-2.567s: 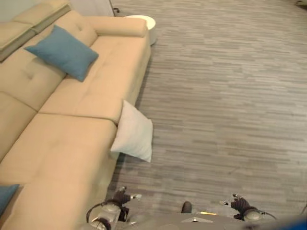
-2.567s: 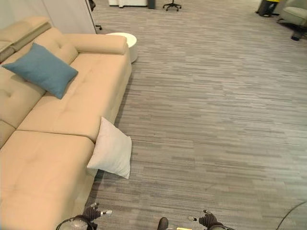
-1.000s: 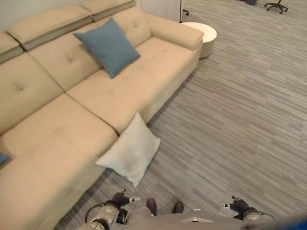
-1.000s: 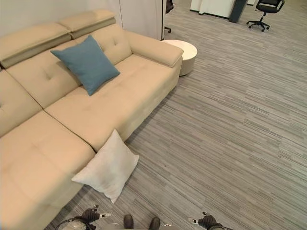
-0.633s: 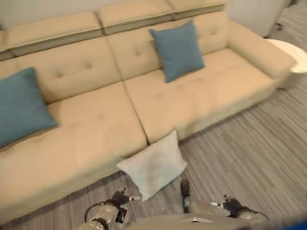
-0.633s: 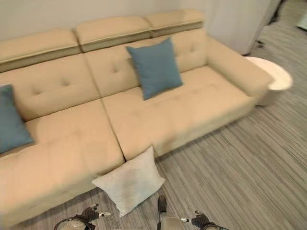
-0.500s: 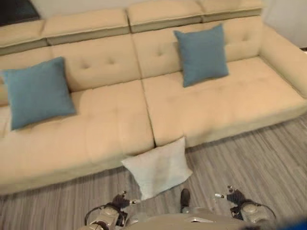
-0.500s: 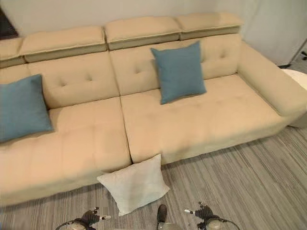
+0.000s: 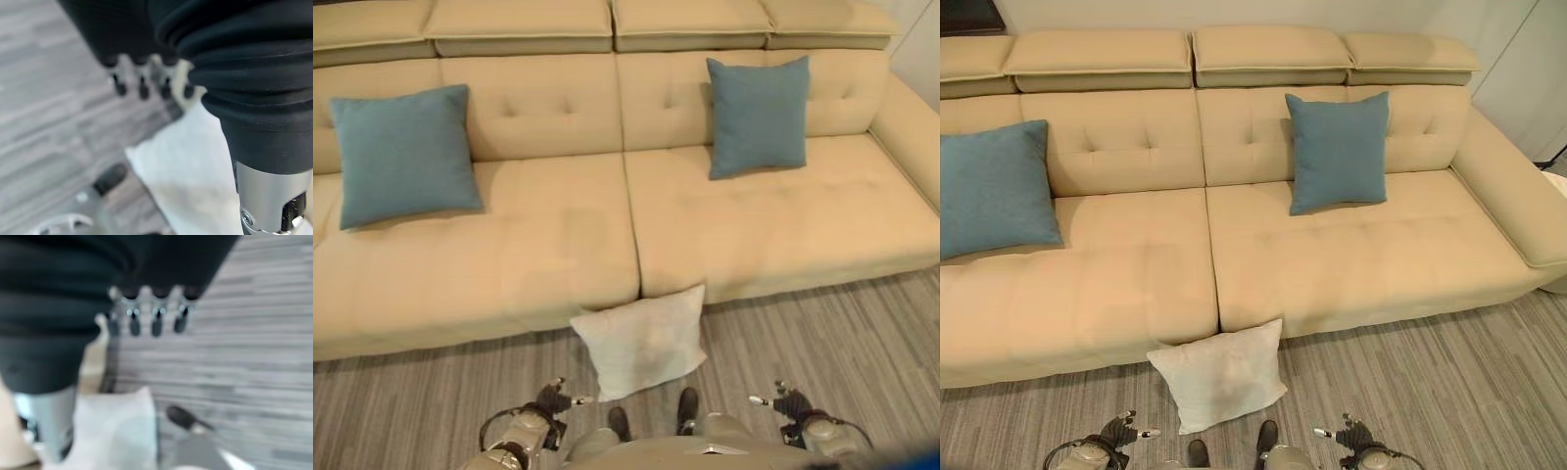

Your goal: Pick up all the scattered cushions and arrange them neatly on the sofa.

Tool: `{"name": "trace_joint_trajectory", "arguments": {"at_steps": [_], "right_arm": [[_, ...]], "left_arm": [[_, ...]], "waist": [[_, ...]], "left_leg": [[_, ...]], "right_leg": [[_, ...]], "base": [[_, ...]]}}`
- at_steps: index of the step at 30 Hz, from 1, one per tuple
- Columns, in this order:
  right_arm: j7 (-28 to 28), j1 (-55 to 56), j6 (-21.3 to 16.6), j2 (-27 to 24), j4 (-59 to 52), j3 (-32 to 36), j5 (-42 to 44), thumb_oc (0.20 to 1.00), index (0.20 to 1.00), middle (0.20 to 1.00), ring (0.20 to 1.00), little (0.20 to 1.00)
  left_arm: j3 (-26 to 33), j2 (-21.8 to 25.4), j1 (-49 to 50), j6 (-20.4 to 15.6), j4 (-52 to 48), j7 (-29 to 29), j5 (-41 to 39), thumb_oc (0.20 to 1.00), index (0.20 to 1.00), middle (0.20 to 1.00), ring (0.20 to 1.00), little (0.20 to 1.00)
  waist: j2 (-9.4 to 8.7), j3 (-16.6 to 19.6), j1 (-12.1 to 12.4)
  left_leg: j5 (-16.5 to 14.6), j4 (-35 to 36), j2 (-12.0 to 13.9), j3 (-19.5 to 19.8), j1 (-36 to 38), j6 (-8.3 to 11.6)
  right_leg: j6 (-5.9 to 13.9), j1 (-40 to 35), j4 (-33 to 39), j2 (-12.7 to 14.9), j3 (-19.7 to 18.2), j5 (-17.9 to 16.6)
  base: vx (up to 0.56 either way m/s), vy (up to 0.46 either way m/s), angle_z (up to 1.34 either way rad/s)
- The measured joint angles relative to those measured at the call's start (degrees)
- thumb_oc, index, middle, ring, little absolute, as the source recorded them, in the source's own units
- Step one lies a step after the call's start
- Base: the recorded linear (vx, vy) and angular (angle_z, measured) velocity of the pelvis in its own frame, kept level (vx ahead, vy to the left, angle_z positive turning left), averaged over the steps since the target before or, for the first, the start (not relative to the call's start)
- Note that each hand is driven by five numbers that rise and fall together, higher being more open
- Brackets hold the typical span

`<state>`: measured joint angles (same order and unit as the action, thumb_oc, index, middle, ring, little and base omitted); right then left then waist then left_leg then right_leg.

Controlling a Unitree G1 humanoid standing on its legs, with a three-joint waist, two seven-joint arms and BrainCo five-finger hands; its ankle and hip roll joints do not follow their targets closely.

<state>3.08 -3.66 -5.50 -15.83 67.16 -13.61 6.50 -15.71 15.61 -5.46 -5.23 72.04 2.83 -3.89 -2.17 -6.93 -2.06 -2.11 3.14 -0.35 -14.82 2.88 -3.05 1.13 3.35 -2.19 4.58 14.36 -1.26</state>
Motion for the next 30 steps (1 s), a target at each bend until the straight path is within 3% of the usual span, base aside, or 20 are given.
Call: {"name": "trace_joint_trajectory", "arguments": {"at_steps": [1,2,3,5,6,7,8,11,16,18,23,30], "right_arm": [[0.1,-1.4,0.0,-0.3,-0.2,-0.5,0.0,1.0,1.0,1.0,1.0,1.0],[0.3,-2.9,-0.2,-0.8,-0.8,-1.9,0.1,1.0,1.0,1.0,1.0,1.0],[0.4,-3.4,-0.4,-0.7,-1.4,-2.3,0.1,1.0,1.0,1.0,1.0,1.0],[0.4,-3.0,-0.5,0.4,-1.3,-2.6,0.0,1.0,1.0,1.0,1.0,1.0],[0.4,-2.6,-0.8,1.1,-1.3,-2.6,0.0,1.0,1.0,1.0,1.0,1.0],[0.6,-3.3,-0.9,1.5,-1.2,-2.6,0.0,1.0,1.0,1.0,1.0,1.0],[1.1,-3.7,-0.9,1.1,-2.1,-2.6,0.0,1.0,1.0,1.0,1.0,1.0],[2.5,-4.2,-1.4,-0.2,-5.6,-2.6,0.3,1.0,1.0,1.0,1.0,1.0],[5.8,-15.3,-2.0,-1.3,-9.1,-2.8,2.0,1.0,1.0,1.0,1.0,1.0],[7.5,-19.7,-2.4,-1.6,-12.2,-2.8,3.6,1.0,1.0,1.0,1.0,1.0],[10.3,-25.6,-3.0,-3.8,-16.8,-3.9,5.8,1.0,1.0,1.0,1.0,1.0],[13.8,-31.1,-4.3,-6.3,-19.1,-3.9,7.5,1.0,1.0,1.0,1.0,1.0]], "left_arm": [[-0.1,0.1,-0.8,0.0,-0.1,0.0,-0.1,1.0,1.0,1.0,1.0,1.0],[-0.1,0.6,-2.7,-0.2,-0.6,0.1,-0.1,1.0,1.0,1.0,1.0,1.0],[-0.1,0.9,-3.1,-0.4,-1.1,0.1,-0.1,1.0,1.0,1.0,1.0,1.0],[0.0,1.5,-3.4,-0.8,-1.5,0.3,-1.3,1.0,1.0,1.0,1.0,1.0],[0.0,2.1,-3.0,-0.6,-1.6,0.3,-1.8,1.0,1.0,1.0,1.0,1.0],[0.0,2.3,-2.4,-0.7,-2.8,1.0,-2.4,1.0,1.0,1.0,1.0,1.0],[0.1,2.0,-2.4,-0.7,-3.7,1.4,-3.0,1.0,1.0,1.0,1.0,1.0],[1.2,0.9,-5.3,-1.8,-8.3,2.8,-8.1,1.0,1.0,1.0,1.0,1.0],[1.1,0.6,-17.2,-4.0,-11.8,6.7,-17.0,1.0,1.0,1.0,1.0,1.0],[1.2,0.7,-23.1,-4.4,-11.9,8.9,-20.8,1.0,1.0,1.0,1.0,1.0],[1.2,2.3,-26.4,-6.6,-14.8,11.5,-23.8,1.0,1.0,1.0,1.0,1.0],[4.5,3.6,-28.0,-7.8,-14.6,13.8,-29.3,1.0,1.0,1.0,1.0,1.0]], "waist": [[0.9,-0.6,-0.8],[1.82,-1.0,-1.7],[1.6,-1.1,-1.5],[0.31,-0.5,0.2],[-0.88,0.0,0.0],[-1.72,-0.4,0.3],[-1.47,-0.7,0.4],[-1.25,-3.7,0.2],[-1.17,-13.9,-0.3],[-1.35,-17.6,-0.7],[-1.16,-18.5,-0.8],[-1.37,-18.8,-0.6]], "left_leg": [[0.1,0.5,0.0,1.8,-0.1,-0.32],[1.0,-0.2,0.3,3.1,-2.2,-0.78],[1.4,0.2,0.2,3.3,-3.0,-0.6],[1.8,0.8,0.1,2.4,-2.9,-0.27],[1.9,0.9,-0.4,3.0,-2.9,0.02],[2.1,0.9,-0.2,3.0,-2.8,0.94],[2.4,0.8,0.8,3.0,-3.0,1.42],[2.8,-1.6,2.4,4.7,-6.4,2.72],[1.8,-13.3,4.2,6.0,-22.1,3.94],[0.6,-18.9,4.4,6.4,-29.0,4.51],[-0.6,-26.2,6.2,8.0,-39.2,4.56],[-1.2,-33.6,6.4,10.2,-52.7,4.91]], "right_leg": [[1.06,2.1,-5.0,0.0,-5.0,1.3],[3.77,7.9,-12.4,-0.5,-15.5,3.6],[5.13,8.8,-12.6,0.6,-16.6,4.6],[5.87,8.9,-9.1,3.1,-13.0,4.8],[6.35,7.0,-4.8,4.1,-11.8,2.5],[5.32,4.9,-0.6,3.8,-11.4,-0.3],[4.45,3.1,3.1,3.0,-10.5,-2.1],[3.5,3.4,5.0,1.1,-8.2,-3.5],[3.23,19.6,-7.7,0.8,-7.8,-2.3],[1.38,26.7,-14.3,1.6,-7.8,0.2],[1.43,36.6,-22.0,2.0,-7.3,2.4],[-0.71,49.7,-29.9,2.7,-6.1,4.0]], "base": [[-0.07,0.0,0.55],[-0.02,-0.028,0.78],[0.0,-0.057,0.43],[-0.01,-0.042,-0.05],[-0.05,-0.048,0.01],[-0.13,-0.095,0.1],[-0.19,-0.097,0.05],[-0.33,-0.094,0.27],[-0.25,-0.056,0.07],[-0.09,-0.044,0.11],[-0.06,-0.024,0.03],[-0.07,-0.032,0.1]]}}
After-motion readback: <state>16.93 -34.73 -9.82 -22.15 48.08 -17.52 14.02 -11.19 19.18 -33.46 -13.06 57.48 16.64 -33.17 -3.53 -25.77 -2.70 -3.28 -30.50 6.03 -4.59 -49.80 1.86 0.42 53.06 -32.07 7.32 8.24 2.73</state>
